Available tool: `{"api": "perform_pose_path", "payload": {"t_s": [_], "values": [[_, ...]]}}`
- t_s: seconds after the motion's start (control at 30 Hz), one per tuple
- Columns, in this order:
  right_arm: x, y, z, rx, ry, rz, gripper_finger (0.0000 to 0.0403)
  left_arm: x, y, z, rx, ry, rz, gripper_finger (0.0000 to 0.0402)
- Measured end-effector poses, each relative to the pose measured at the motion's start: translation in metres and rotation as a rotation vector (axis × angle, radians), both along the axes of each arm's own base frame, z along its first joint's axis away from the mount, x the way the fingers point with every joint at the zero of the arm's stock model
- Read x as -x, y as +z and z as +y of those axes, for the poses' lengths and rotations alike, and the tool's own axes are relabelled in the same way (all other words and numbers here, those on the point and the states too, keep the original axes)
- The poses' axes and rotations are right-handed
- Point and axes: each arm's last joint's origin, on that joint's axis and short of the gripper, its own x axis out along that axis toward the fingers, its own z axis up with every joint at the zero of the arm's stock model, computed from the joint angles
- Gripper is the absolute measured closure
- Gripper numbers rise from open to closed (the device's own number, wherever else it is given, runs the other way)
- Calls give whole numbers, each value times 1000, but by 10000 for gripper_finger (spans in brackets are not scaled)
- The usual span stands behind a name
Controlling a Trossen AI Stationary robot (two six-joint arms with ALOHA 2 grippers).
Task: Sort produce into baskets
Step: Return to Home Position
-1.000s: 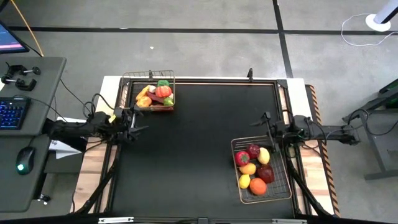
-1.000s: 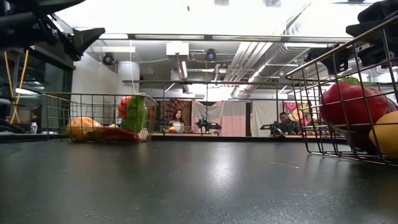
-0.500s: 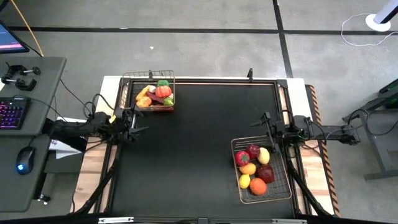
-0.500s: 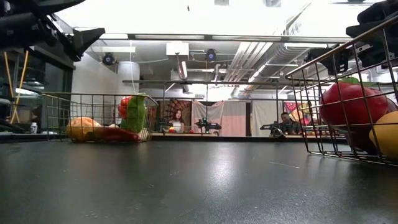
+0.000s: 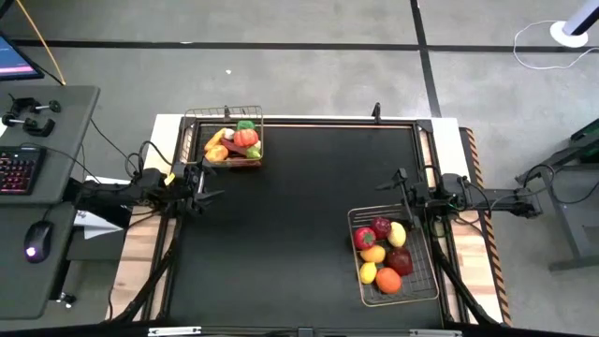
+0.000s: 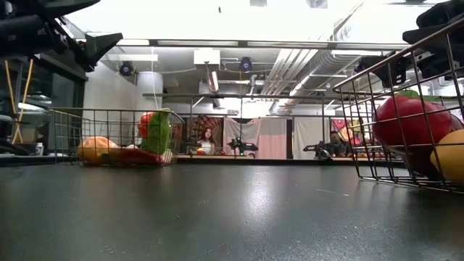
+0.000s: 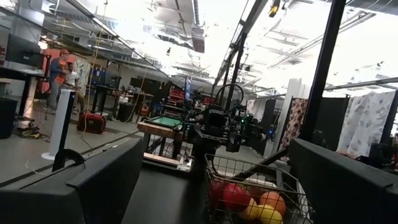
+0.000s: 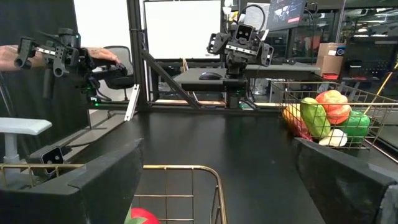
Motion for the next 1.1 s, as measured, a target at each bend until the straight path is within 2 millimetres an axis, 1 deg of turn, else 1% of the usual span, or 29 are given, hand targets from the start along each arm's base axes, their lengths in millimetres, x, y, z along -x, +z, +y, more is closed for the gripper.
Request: {"api": "perform_pose_path", "payload": {"t_s": [1.1], "values": [[-1,-1,0,0,8,15,4,0,0,0,0,-3,1,9]]}}
